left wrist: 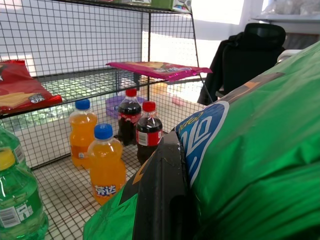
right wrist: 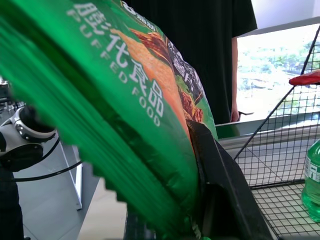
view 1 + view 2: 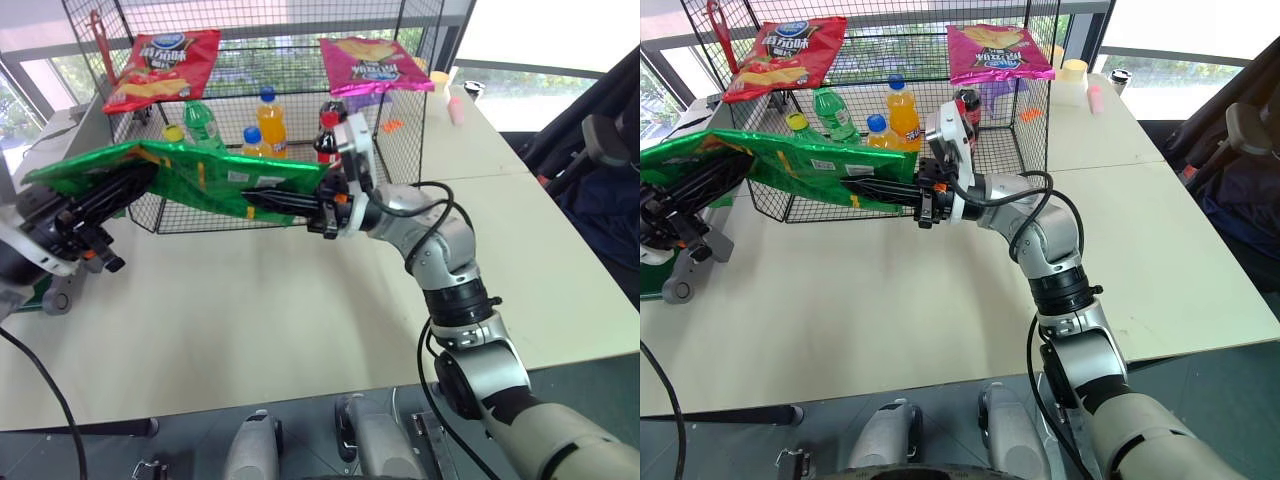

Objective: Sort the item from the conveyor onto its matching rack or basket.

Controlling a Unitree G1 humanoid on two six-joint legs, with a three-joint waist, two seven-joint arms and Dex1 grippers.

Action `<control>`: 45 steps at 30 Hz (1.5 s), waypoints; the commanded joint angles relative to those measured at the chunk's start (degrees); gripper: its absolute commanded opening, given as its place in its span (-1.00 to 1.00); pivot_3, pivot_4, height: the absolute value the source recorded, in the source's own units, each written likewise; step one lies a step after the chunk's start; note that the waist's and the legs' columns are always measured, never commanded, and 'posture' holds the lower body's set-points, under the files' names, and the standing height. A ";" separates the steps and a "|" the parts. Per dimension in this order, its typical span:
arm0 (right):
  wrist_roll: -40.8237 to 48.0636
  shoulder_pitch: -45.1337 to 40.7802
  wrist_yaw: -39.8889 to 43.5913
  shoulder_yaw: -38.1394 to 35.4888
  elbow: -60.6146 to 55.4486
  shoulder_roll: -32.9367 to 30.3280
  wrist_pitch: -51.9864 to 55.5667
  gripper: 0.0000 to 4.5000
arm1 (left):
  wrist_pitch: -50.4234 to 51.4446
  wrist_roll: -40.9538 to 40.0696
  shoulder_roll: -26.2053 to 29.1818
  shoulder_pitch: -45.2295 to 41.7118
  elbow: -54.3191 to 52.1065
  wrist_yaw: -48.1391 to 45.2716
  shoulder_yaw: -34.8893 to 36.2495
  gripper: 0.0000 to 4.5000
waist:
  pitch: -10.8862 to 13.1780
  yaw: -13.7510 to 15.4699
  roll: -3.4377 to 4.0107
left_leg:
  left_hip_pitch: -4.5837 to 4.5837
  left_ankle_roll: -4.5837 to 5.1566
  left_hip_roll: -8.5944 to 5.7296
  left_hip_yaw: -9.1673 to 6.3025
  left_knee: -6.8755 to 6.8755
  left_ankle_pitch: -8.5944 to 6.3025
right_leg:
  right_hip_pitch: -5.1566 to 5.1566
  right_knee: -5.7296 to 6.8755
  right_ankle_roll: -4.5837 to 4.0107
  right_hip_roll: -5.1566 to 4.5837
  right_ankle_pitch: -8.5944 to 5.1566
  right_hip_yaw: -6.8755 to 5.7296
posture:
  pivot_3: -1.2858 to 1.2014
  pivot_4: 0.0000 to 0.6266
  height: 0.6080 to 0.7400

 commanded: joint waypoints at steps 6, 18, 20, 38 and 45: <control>0.52 -2.36 -0.40 -1.17 -1.67 0.89 -3.36 -0.99 | 1.60 -1.41 -0.03 1.79 -1.09 2.54 2.28 -1.00 | 0.00 0.01 0.00 | 0.00 0.00 0.00 0.00 0.00 0.00 | 0.00 0.00 0.00 0.00 0.00 0.00 | 0.03 -0.52 1.00; -3.18 -3.09 -0.91 -0.57 0.47 0.71 -10.89 -1.00 | 2.54 -8.43 -0.50 0.82 1.65 7.60 6.45 0.98 | 0.00 -0.01 0.00 | 0.00 0.00 0.00 0.00 0.00 0.00 | -0.01 0.00 0.00 0.00 0.00 0.00 | 0.03 -0.52 1.00; -4.25 -3.30 -1.27 -0.52 0.99 0.81 -12.76 -1.00 | 2.48 -9.40 -0.71 1.50 2.01 8.87 8.53 0.98 | 0.00 -0.05 0.00 | 0.00 0.00 0.00 0.00 -0.01 0.00 | -0.01 0.00 0.00 0.00 0.00 0.00 | 0.03 -0.52 1.00; -31.65 -21.25 -15.24 2.15 27.97 0.89 -55.09 -1.00 | -4.07 3.10 -14.90 19.88 -5.54 9.22 12.71 0.98 | -0.04 -0.10 -0.07 | 0.03 -0.07 -0.03 0.17 -0.01 0.03 | -0.03 -0.05 -0.27 -0.02 -0.12 0.25 | 0.03 -0.52 1.00; -51.46 -30.94 -32.02 10.07 46.16 -1.94 -67.72 -1.00 | -6.11 4.78 -17.05 19.86 -6.65 10.09 9.51 0.98 | -0.05 -0.16 -0.08 | 0.00 -0.07 -0.04 0.25 -0.09 0.04 | -0.16 -0.05 -0.29 -0.01 -0.12 0.45 | 0.03 -0.52 1.00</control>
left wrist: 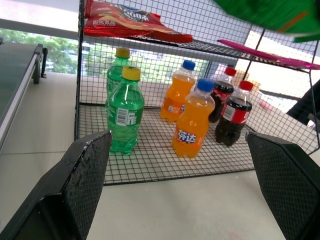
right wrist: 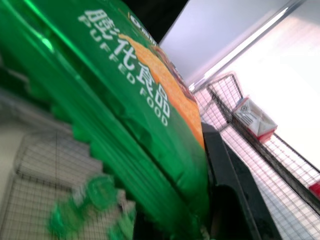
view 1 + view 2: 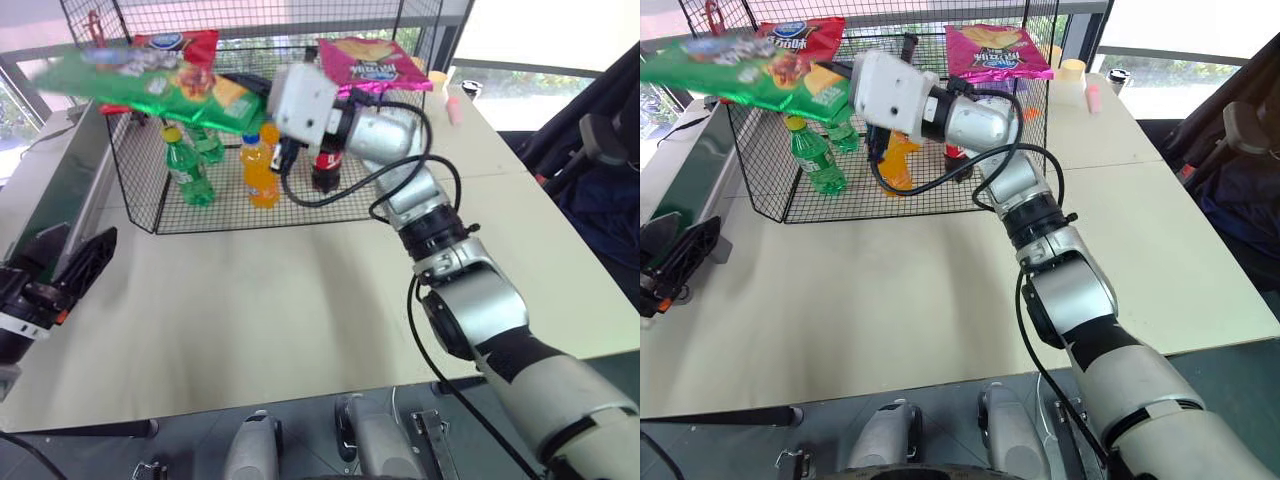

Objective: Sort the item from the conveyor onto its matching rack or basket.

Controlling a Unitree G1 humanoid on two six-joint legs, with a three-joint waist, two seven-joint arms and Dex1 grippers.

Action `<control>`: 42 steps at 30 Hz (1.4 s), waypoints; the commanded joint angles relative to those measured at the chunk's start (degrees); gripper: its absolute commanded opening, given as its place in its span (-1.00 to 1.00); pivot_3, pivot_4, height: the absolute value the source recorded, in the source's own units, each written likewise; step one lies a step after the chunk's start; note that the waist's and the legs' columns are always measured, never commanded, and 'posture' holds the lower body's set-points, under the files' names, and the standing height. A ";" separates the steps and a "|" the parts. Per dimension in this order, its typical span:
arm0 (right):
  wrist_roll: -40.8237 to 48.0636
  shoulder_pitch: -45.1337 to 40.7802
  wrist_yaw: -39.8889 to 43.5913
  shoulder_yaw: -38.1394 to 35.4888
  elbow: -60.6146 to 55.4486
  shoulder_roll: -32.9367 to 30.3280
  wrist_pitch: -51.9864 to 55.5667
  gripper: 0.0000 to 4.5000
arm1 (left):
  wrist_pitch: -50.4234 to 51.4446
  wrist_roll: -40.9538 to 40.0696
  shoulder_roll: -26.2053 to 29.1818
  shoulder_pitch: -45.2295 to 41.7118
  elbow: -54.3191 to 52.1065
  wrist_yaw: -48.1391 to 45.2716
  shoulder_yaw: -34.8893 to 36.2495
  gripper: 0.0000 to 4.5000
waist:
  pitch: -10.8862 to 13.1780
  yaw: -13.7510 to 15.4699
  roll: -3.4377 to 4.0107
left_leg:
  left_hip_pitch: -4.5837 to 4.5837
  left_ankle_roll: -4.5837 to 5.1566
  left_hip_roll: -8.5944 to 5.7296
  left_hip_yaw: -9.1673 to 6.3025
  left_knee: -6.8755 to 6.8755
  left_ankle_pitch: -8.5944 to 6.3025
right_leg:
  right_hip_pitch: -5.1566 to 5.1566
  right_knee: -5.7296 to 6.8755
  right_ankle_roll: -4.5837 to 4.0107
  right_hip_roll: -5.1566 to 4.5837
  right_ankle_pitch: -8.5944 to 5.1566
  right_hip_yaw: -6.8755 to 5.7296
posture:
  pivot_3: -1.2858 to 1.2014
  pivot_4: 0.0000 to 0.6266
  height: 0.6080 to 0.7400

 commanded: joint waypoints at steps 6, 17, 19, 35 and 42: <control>-19.87 -13.10 -26.03 8.15 15.04 -1.11 -0.97 -1.00 | -3.38 2.12 -1.35 0.01 -2.71 0.96 -2.33 0.98 | 0.01 -0.01 0.00 | -0.03 0.00 0.00 0.04 -0.03 0.00 | -0.05 -0.03 -0.02 -0.01 -0.01 0.06 | 0.03 -0.52 1.00; -20.21 -18.70 -33.95 7.21 25.11 4.28 17.21 -1.00 | -4.74 3.53 -1.75 -0.48 -2.77 1.58 -4.56 0.98 | 0.00 -0.01 -0.02 | -0.03 0.00 0.00 0.04 -0.05 0.00 | -0.05 -0.03 -0.02 0.00 -0.01 0.06 | 0.03 -0.52 1.00; -20.68 -19.73 -36.26 7.29 26.20 4.47 20.58 -1.00 | -4.97 3.70 -1.82 -0.44 -2.94 1.71 -4.95 0.98 | 0.00 -0.01 -0.02 | -0.04 0.00 0.00 0.04 -0.05 0.00 | -0.05 -0.04 -0.02 0.00 -0.01 0.06 | 0.03 -0.52 1.00; -10.45 -22.50 -38.88 -2.57 24.86 11.80 40.80 -1.00 | -5.16 4.29 -1.31 -1.33 -2.28 1.90 -6.42 0.98 | 0.00 -0.65 -0.01 | -0.06 0.01 0.01 0.01 -0.10 0.00 | -0.08 -0.05 0.01 0.04 0.00 0.05 | 0.03 -0.52 1.00; -12.21 -22.49 -43.21 -0.53 25.57 12.82 40.28 -1.00 | -5.12 4.65 -1.35 -1.76 -2.12 1.86 -6.87 0.98 | 0.00 -0.81 -0.02 | -0.09 0.01 -0.01 0.00 -0.08 0.00 | -0.06 -0.10 0.01 0.01 -0.02 0.04 | 0.03 -0.52 1.00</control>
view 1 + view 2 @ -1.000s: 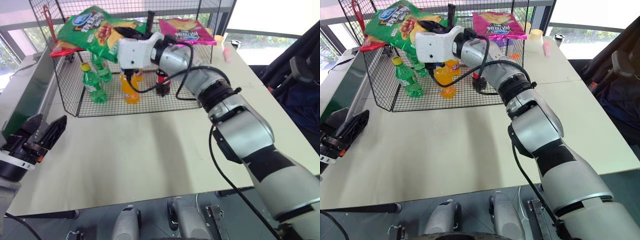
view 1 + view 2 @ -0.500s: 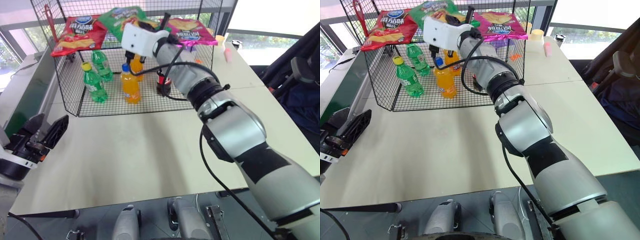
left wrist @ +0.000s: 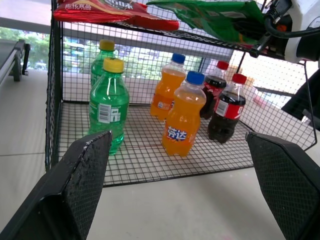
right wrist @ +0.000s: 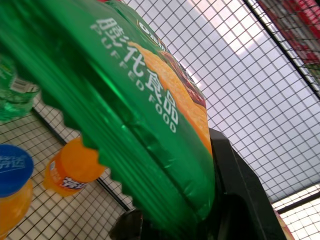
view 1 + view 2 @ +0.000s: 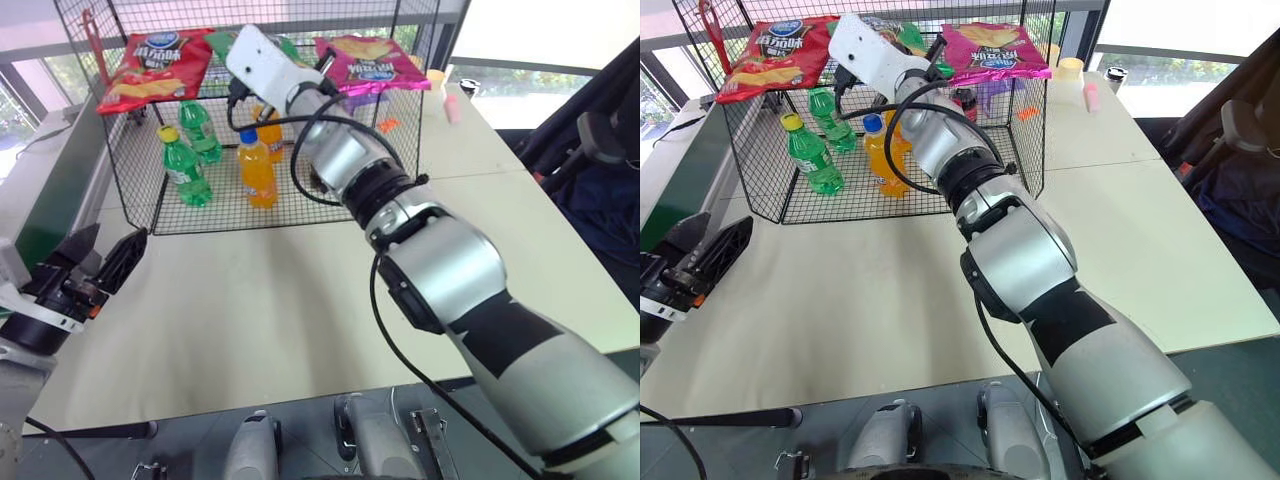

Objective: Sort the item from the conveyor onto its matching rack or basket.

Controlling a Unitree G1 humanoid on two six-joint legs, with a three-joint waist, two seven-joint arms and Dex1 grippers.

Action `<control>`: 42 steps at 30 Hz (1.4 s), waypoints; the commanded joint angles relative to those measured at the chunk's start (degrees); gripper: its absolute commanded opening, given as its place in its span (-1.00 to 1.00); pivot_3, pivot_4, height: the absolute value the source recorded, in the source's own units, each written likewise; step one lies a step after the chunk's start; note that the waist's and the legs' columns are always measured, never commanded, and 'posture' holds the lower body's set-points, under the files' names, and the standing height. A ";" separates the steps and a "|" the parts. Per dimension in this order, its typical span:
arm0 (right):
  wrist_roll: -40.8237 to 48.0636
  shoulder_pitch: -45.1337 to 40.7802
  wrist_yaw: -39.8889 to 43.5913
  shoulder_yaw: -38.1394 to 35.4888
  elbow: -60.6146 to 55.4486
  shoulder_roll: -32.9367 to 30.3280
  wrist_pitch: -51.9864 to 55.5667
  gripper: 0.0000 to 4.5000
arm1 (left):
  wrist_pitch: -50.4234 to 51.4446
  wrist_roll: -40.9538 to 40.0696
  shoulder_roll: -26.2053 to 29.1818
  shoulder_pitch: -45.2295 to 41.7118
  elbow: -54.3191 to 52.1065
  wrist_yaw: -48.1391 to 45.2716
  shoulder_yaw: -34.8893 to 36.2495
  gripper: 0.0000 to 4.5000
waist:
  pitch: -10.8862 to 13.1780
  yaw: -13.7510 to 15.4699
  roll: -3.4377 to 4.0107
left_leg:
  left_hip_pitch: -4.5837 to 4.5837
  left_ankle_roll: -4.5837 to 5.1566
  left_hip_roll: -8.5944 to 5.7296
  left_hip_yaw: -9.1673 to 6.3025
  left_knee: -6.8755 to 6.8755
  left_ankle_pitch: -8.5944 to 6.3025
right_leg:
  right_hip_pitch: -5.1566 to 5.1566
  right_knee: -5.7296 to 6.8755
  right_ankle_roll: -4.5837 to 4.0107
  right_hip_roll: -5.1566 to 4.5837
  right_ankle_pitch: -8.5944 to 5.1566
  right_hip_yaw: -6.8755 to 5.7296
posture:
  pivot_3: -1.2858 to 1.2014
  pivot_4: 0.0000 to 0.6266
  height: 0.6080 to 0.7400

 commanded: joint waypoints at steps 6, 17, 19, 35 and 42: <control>-3.19 -2.16 -5.94 3.02 -0.87 0.10 -1.49 -1.00 | -1.30 0.45 -0.01 0.36 -1.52 0.21 0.65 0.98 | 0.00 -0.62 0.00 | 0.00 0.00 0.01 -0.01 -0.02 0.00 | -0.01 0.00 0.00 0.01 0.00 0.00 | 0.03 -0.52 1.00; -1.14 -2.26 -4.66 1.28 -0.32 0.97 -1.27 0.98 | -1.36 0.55 -0.03 0.52 -1.59 0.35 0.60 1.00 | 0.00 -0.68 0.00 | 0.00 0.00 0.01 -0.01 -0.02 0.00 | -0.02 0.00 0.01 0.02 0.00 0.00 | 0.03 -0.52 1.00; -0.28 -2.23 -2.83 0.82 -0.66 1.25 -1.46 0.99 | -1.35 0.57 0.00 0.38 -1.51 0.37 0.53 1.00 | 0.00 -0.67 0.00 | 0.00 0.00 0.01 -0.01 -0.03 0.00 | -0.02 0.01 0.00 0.02 0.00 0.00 | 0.03 -0.52 1.00; 1.60 -1.72 11.29 0.98 -2.38 -0.92 -3.61 0.99 | -1.08 1.00 0.51 -1.08 -0.85 0.23 -0.20 1.00 | 0.00 -0.61 0.00 | 0.00 0.00 0.01 -0.01 -0.02 0.00 | -0.01 0.01 0.02 0.02 0.01 -0.01 | 0.03 -0.52 1.00; 1.76 -2.19 10.81 0.68 -1.44 -1.72 -3.73 0.99 | -0.99 1.21 0.51 -1.47 -0.77 0.17 -0.44 1.00 | 0.00 -0.67 0.00 | 0.01 0.00 0.01 -0.01 -0.03 0.00 | -0.02 0.02 0.03 0.02 0.02 0.00 | 0.03 -0.52 1.00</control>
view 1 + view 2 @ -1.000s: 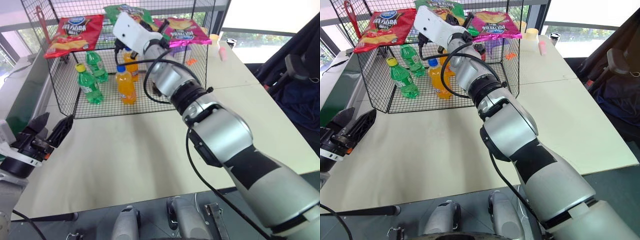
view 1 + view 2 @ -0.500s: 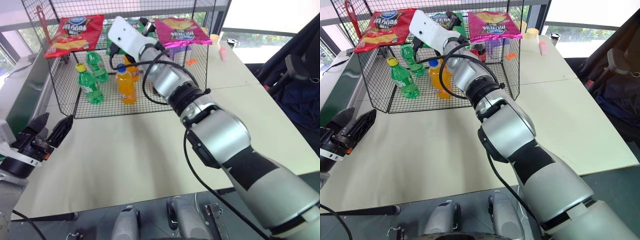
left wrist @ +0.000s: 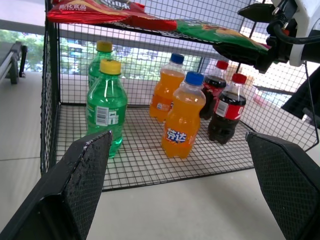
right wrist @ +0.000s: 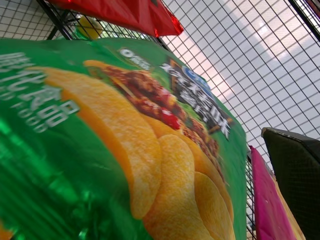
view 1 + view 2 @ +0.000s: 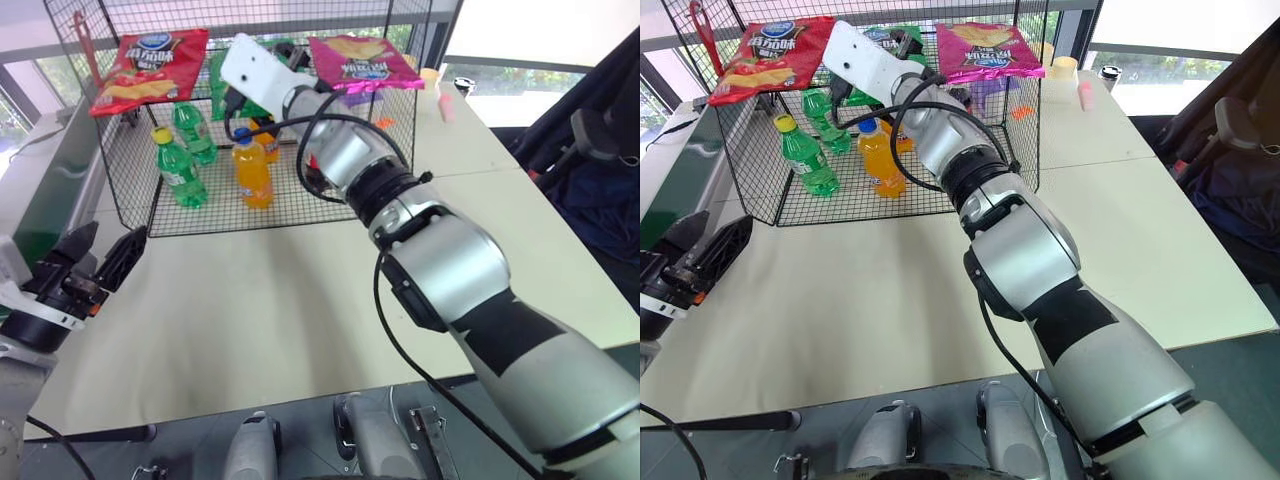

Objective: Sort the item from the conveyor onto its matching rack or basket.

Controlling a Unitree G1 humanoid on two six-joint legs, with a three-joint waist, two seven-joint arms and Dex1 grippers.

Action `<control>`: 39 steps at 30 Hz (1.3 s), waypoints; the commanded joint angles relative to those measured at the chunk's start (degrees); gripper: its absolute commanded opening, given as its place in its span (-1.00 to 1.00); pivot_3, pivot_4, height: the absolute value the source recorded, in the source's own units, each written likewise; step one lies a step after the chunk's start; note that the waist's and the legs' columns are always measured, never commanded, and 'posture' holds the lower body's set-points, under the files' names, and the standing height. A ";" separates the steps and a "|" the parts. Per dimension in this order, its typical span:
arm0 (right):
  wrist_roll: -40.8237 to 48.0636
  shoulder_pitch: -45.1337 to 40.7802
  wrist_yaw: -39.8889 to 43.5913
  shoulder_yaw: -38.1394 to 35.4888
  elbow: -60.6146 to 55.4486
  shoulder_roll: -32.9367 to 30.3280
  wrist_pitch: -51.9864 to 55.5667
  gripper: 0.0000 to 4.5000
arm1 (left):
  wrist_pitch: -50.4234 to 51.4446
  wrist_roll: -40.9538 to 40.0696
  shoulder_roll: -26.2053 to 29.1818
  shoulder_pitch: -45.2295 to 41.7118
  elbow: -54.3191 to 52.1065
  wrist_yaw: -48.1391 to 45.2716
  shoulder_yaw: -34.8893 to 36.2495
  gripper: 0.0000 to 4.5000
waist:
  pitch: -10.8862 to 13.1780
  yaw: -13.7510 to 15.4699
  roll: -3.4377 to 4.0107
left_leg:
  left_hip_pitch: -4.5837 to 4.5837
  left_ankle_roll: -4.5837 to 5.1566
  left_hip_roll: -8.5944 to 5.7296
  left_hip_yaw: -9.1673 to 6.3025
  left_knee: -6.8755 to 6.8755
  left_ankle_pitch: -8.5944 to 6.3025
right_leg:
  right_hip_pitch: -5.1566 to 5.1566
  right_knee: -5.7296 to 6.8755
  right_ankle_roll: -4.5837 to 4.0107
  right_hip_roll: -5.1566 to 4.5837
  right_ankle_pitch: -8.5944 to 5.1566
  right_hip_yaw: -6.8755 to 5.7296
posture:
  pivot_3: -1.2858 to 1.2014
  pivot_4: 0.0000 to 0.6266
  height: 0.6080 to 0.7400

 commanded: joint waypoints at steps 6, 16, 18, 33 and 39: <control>1.78 -4.37 0.76 -2.46 -0.15 -1.46 -1.10 0.99 | -0.95 0.26 0.64 -0.56 -0.89 -0.04 -0.14 1.00 | 0.00 0.06 0.00 | -0.01 0.00 0.00 0.00 0.00 0.00 | 0.01 -0.01 0.00 0.00 0.00 0.00 | 0.03 -0.52 1.00; 3.82 -7.82 2.82 -5.52 2.00 -0.64 -0.74 0.99 | -1.06 0.46 0.54 -0.80 -0.79 -0.01 -0.71 1.00 | 0.00 0.05 0.00 | 0.00 0.00 0.00 0.00 0.00 0.00 | 0.01 -0.01 -0.01 0.00 -0.01 0.00 | 0.03 -0.52 1.00; 3.95 -7.83 3.32 -5.79 2.26 -0.15 -0.75 0.99 | -1.05 0.47 0.57 -0.93 -0.73 0.00 -0.83 1.00 | 0.00 0.04 0.00 | 0.00 0.00 0.00 0.00 0.00 0.00 | 0.01 -0.01 -0.01 0.00 -0.01 0.00 | 0.03 -0.52 1.00; 0.30 -5.49 4.57 -2.66 3.02 1.67 -4.70 0.99 | -1.13 0.88 0.29 -1.12 -0.96 0.45 -0.79 1.00 | 0.00 0.05 0.00 | -0.01 0.00 0.00 0.00 0.00 0.00 | 0.01 -0.02 -0.01 0.00 -0.01 0.00 | 0.03 -0.52 1.00; -0.82 -5.59 4.60 -2.05 3.15 1.75 -4.53 0.99 | -1.25 1.13 0.21 -1.28 -0.92 0.54 -1.07 1.00 | 0.00 0.06 0.00 | -0.01 0.00 0.00 0.00 0.00 0.00 | 0.00 -0.01 -0.02 0.00 -0.01 0.00 | 0.03 -0.52 1.00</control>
